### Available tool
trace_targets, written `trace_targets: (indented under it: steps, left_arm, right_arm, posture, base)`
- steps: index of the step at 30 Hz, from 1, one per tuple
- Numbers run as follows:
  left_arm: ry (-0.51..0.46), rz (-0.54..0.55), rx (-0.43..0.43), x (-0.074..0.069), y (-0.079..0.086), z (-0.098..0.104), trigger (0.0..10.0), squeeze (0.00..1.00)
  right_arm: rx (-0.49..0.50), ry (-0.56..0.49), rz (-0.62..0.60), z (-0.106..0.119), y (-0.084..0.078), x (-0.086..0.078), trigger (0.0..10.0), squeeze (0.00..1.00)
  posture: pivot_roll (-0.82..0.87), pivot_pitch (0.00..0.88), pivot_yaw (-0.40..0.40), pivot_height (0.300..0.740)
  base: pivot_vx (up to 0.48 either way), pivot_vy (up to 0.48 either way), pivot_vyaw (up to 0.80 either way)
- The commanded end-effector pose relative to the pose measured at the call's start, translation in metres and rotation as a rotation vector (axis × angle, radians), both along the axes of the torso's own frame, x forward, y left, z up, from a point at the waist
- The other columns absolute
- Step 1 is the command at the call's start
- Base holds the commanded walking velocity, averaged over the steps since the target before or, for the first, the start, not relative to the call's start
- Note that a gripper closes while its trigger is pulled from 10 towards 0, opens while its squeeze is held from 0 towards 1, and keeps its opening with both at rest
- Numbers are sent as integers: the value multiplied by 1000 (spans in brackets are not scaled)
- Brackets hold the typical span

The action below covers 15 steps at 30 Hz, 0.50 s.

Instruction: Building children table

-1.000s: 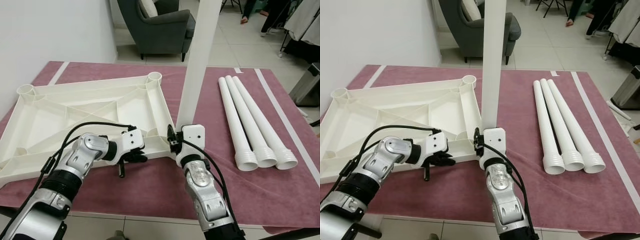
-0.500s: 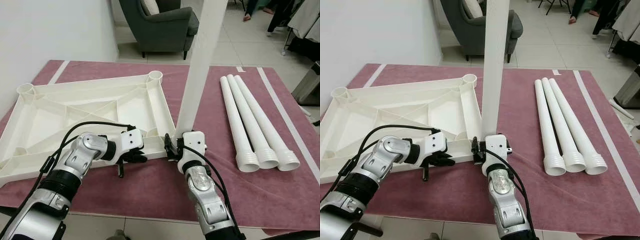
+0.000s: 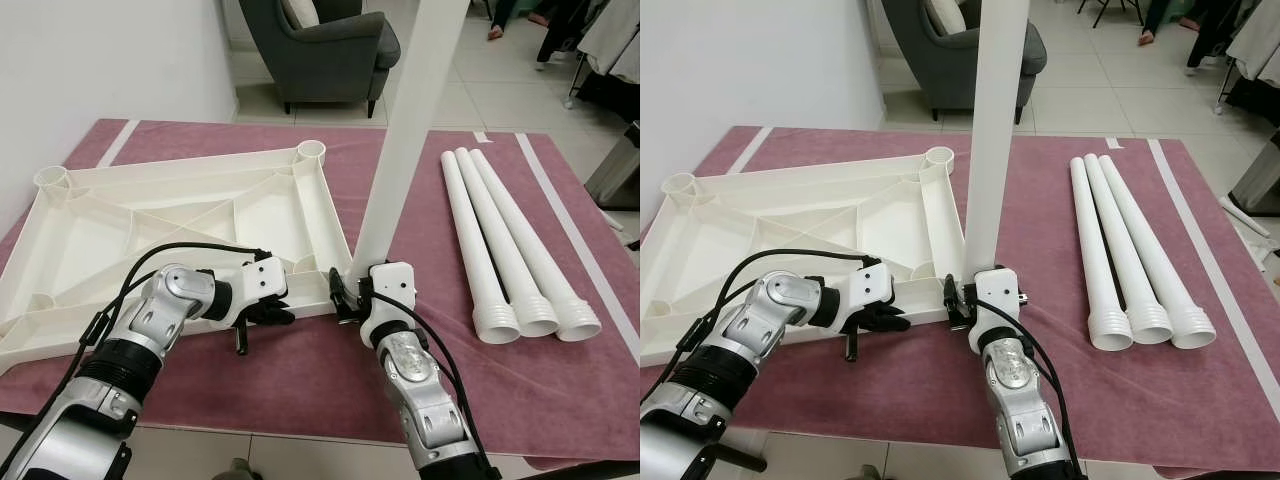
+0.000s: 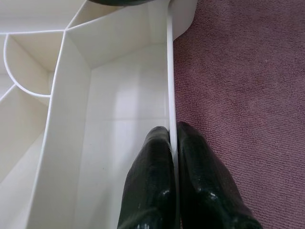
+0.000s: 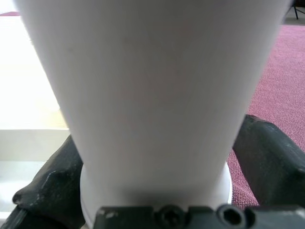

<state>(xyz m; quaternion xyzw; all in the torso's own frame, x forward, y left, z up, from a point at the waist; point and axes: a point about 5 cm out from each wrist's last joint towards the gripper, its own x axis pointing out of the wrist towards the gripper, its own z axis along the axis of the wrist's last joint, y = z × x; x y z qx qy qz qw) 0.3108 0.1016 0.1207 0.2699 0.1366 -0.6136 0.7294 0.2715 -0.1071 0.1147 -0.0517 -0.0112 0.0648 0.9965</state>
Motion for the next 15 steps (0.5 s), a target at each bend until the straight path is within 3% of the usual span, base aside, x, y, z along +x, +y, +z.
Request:
trace_targets:
  steps: [1, 15]
  left_arm:
    - [-15, 120, -72, 3, 6, -6, 10000, 0]
    - [-14, 120, -73, 3, 6, -6, 10000, 0]
  right_arm:
    - [-1, -9, 1, 0, -3, -2, 10000, 0]
    - [-42, -74, 84, 12, 1, -3, 10000, 0]
  posture:
    - [83, 45, 25, 740]
    - [82, 43, 25, 740]
  base:
    - [0, 0, 0]
    - [0, 0, 0]
